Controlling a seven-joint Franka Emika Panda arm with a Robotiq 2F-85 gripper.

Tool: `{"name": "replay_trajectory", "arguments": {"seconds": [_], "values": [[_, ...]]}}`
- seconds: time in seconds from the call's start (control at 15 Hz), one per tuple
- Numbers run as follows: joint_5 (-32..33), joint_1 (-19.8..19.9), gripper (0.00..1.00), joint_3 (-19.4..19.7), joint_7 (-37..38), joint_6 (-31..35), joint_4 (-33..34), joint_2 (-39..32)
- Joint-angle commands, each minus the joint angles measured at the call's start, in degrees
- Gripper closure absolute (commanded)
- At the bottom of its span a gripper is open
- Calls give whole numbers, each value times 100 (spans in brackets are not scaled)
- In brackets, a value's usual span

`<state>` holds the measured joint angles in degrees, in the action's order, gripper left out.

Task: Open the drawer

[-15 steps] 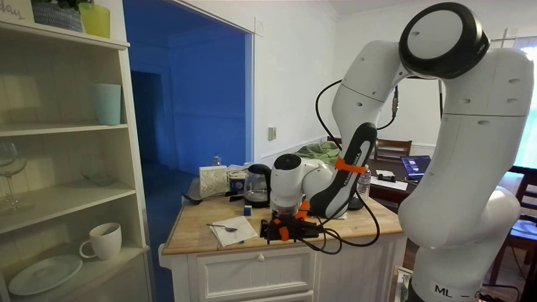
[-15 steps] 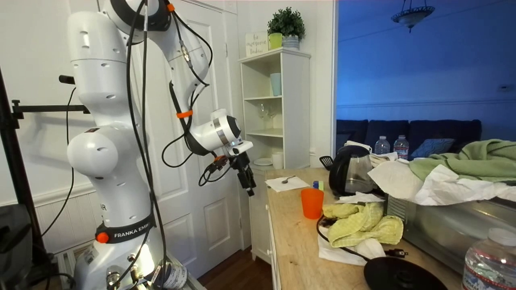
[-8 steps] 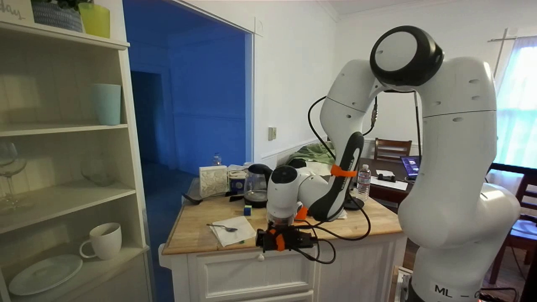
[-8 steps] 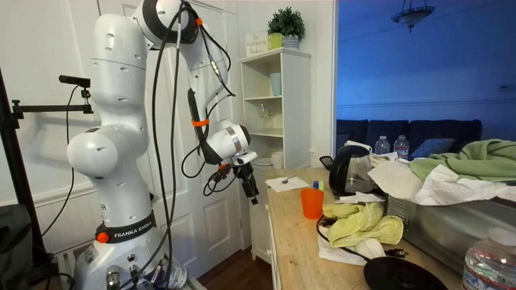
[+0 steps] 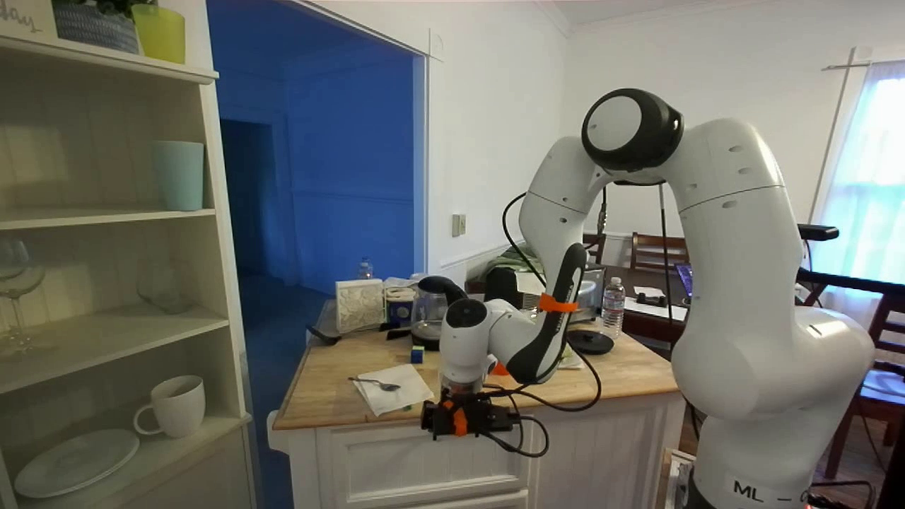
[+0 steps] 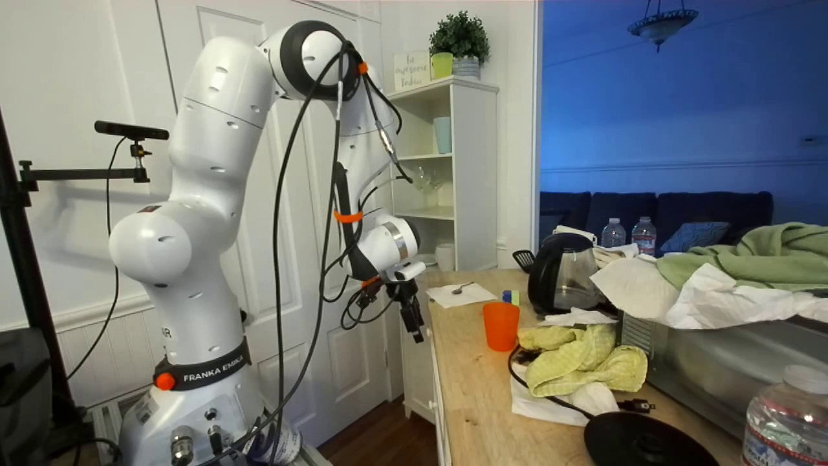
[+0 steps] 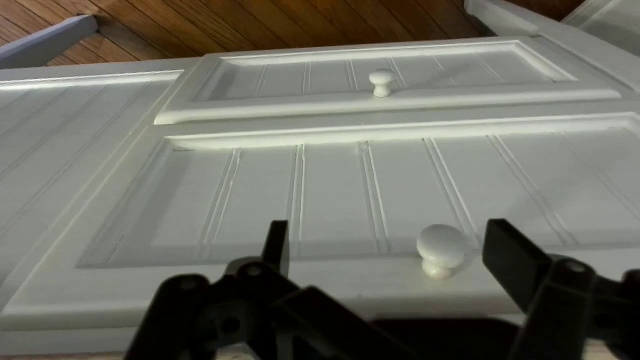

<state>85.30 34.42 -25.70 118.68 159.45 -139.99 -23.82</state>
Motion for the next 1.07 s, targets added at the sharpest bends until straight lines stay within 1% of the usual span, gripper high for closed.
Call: {"name": "replay_trajectory", "arguments": {"seconds": [0.0,0.53,0.67,0.87,1.0], "values": [[433,-151,0,89,506,-54,372,-365],[745,-225,1,107,732,-192,732,-623],[796,-233,10,110,767,-198,782,-677],[896,-251,29,105,856,-235,842,-759],[1001,-264,34,107,968,-242,894,-804]]}}
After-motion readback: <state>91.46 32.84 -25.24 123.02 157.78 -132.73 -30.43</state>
